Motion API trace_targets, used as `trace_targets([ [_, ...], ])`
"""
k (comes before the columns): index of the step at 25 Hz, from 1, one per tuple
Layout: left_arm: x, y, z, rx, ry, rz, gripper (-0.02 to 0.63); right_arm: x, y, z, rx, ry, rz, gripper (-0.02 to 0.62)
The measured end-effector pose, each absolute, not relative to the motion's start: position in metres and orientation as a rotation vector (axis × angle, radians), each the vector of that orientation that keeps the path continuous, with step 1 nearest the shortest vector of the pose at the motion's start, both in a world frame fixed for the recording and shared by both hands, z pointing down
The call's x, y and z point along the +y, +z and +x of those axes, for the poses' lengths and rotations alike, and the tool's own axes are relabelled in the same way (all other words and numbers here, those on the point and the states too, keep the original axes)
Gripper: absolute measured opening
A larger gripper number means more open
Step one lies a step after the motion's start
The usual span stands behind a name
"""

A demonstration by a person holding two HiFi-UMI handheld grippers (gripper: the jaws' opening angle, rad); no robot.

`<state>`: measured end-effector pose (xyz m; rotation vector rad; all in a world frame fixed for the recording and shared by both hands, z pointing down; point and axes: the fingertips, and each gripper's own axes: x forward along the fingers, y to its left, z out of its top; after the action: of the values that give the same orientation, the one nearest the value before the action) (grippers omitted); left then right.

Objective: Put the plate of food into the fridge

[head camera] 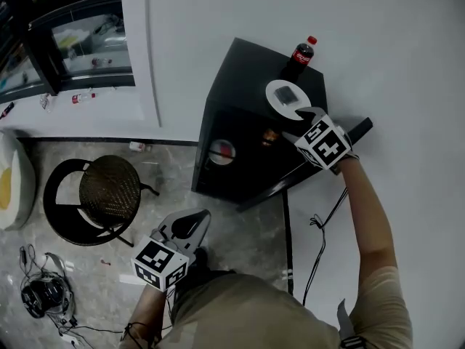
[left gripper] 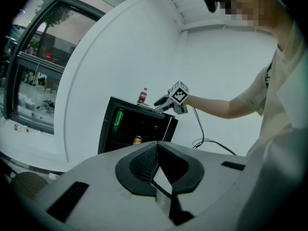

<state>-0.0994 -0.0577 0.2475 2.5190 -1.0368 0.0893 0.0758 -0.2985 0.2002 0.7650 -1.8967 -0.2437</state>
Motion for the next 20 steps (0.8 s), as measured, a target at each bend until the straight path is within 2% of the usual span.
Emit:
trace_targets([
  [20, -0.116, 0.213, -0.068, -0.985, 0.108, 2.706, 0.011, -0.319, 0.226, 0.081, -1.838, -0.150, 0.691, 0.233],
])
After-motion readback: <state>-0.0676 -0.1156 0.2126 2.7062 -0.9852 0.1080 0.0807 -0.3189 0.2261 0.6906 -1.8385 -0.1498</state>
